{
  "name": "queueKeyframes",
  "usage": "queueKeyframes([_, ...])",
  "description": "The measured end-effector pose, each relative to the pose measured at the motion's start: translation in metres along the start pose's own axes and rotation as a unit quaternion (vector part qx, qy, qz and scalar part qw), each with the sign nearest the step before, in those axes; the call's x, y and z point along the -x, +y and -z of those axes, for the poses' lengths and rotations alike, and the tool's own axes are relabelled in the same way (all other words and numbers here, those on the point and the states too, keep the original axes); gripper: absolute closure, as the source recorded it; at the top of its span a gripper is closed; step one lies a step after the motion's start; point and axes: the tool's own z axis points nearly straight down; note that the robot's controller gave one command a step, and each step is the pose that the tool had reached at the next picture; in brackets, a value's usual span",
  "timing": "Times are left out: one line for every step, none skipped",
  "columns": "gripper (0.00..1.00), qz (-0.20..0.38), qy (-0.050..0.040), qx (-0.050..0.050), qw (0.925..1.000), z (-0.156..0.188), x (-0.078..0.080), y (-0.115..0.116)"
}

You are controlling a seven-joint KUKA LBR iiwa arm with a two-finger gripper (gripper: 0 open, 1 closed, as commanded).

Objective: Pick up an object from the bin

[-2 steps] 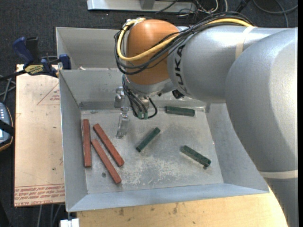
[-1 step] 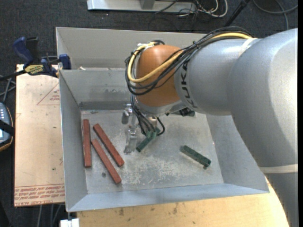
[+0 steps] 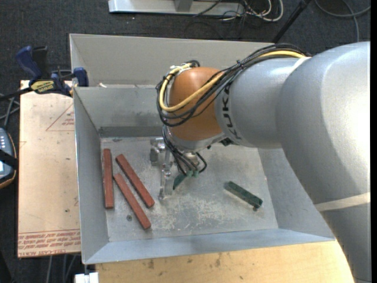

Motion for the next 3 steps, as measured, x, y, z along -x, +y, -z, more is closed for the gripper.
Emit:
queueKeyframes([1.0, 0.0, -0.0015, 0.0, 1.0, -0.0106, 0.0119, -0.0612])
queueKeyframes([0.0, 0.0, -0.0013, 0.001, 1.0, -0.011, 0.0116, -0.0607])
queueKeyframes([0.0, 0.0, -0.0012, 0.001, 1.0, -0.0111, 0.0116, -0.0607])
